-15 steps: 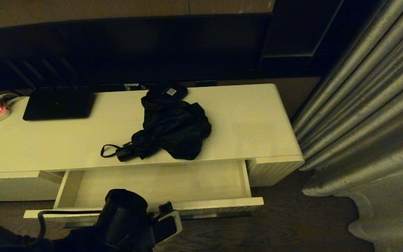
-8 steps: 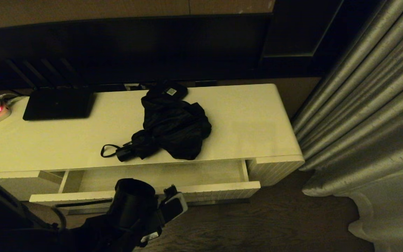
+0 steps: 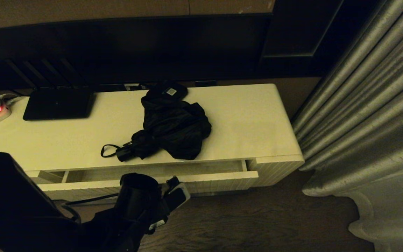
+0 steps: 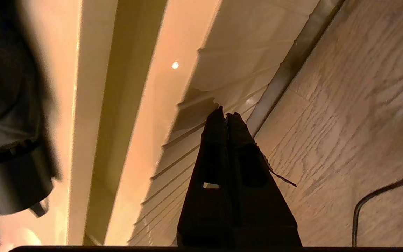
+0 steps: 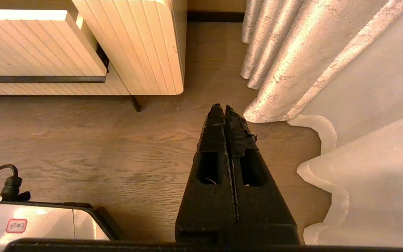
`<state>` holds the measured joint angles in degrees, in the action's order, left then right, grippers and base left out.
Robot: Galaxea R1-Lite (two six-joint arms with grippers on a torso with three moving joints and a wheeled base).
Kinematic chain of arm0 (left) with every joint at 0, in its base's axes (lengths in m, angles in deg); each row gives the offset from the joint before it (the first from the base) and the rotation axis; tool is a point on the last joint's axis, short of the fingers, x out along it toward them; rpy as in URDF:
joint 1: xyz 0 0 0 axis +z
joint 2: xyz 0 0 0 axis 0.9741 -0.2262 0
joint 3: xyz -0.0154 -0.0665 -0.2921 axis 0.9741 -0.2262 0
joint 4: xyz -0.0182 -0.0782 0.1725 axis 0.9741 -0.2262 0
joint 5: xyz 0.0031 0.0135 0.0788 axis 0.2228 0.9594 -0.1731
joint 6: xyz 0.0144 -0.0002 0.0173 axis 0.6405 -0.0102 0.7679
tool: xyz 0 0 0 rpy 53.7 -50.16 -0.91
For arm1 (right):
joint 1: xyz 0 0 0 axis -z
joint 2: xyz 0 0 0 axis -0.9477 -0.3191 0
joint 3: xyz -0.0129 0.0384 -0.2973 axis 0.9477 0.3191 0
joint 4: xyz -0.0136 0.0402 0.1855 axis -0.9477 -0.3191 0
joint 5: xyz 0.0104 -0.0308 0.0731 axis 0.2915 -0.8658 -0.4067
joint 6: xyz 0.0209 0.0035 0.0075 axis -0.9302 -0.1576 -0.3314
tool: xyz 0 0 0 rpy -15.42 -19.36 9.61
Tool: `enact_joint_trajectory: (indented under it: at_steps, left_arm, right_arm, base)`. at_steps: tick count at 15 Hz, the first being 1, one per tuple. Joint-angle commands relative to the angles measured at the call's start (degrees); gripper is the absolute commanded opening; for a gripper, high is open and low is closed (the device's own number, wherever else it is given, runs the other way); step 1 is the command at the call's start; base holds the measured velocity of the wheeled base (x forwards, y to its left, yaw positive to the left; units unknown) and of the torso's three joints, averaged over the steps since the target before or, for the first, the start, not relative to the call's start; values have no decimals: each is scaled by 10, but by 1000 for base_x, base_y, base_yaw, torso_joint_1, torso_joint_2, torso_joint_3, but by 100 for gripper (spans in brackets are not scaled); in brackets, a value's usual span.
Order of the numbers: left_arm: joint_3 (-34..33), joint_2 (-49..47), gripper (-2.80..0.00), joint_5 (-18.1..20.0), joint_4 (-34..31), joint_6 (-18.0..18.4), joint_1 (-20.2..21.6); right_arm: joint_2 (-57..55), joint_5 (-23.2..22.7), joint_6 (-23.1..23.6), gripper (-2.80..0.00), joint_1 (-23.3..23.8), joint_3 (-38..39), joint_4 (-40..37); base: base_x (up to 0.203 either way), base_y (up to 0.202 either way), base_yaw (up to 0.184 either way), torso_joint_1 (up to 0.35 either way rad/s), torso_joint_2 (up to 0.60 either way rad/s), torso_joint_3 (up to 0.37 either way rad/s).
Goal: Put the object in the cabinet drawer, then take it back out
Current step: Close the drawer
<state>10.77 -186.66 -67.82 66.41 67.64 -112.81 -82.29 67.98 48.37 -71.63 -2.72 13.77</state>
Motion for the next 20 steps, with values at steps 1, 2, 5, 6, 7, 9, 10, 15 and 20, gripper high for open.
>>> enact_joint_trajectory:
  at_steps: [1,2,5,6,7,9,10,15,20]
  left_arm:
    - [5,-16,-280,-2,5,2,6]
    - [11,-21,-280,-2,7,2,10]
    - [32,-29,-280,-1,7,2,20]
    - [35,-31,-280,-1,7,2,22]
    - [40,-37,-280,-1,8,2,25]
    - [47,-43,-280,-1,13,2,28]
    - [47,-43,-280,-1,13,2,28]
    - [61,-53,-280,0,15,2,36]
    - [56,-55,-280,5,19,-2,36]
  right_arm:
    - [0,0,0,-280,0,0,0]
    - [0,0,0,-280,0,0,0]
    - [0,0,0,-280,0,0,0]
    - [0,0,0,-280,0,0,0]
    - [0,0,0,-280,0,0,0]
    - [0,0,0,-280,0,0,0]
    - [0,0,0,-280,0,0,0]
    - [0,0,0,-280,0,0,0]
    - [0,0,0,-280,0,0,0]
  base:
    - [0,0,0,0,0,0]
    - [0,0,0,0,0,0]
    - [0,0,0,0,0,0]
    - [0,0,0,0,0,0]
    - [0,0,0,0,0,0]
    - [0,0,0,0,0,0]
    - [0,0,0,0,0,0]
    - [0,0,0,0,0,0]
    - [0,0,0,0,0,0]
